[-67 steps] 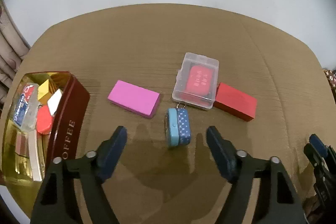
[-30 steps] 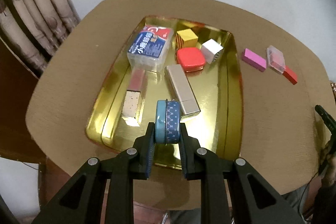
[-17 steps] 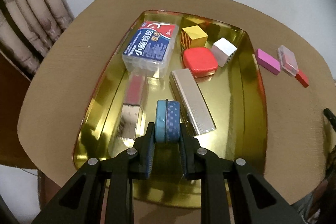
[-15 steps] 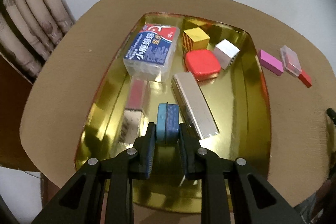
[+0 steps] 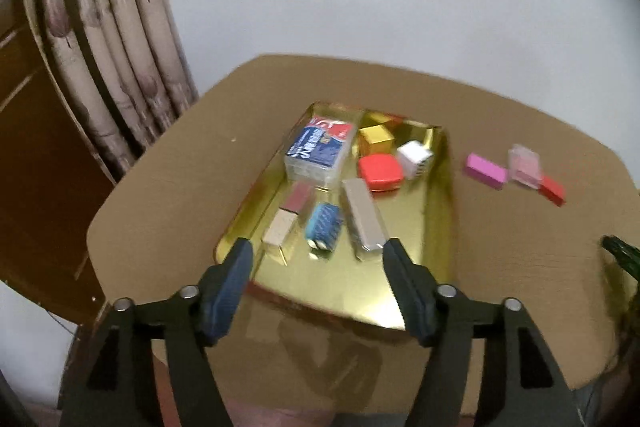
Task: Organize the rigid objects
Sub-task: 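Grasp the red rectangular block with the right gripper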
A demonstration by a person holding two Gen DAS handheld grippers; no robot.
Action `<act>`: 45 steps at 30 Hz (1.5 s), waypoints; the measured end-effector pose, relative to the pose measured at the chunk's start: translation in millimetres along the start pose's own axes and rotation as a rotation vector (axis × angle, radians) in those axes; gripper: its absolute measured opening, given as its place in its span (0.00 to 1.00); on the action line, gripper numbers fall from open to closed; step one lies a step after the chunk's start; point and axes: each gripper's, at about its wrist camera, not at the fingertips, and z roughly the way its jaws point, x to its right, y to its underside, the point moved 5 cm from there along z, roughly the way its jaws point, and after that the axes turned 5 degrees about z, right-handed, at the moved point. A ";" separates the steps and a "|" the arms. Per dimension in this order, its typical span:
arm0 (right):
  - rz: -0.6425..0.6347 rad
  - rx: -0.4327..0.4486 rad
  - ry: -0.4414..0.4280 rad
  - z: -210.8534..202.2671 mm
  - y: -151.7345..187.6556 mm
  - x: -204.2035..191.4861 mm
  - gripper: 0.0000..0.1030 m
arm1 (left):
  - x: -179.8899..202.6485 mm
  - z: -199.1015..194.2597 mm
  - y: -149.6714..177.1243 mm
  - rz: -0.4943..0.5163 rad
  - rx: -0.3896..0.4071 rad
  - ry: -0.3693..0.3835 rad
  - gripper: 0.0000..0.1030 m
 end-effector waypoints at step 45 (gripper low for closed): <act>-0.677 -0.346 -0.150 111.0 -88.0 -150.8 0.42 | 56.7 5.2 110.3 0.003 -0.163 0.108 0.69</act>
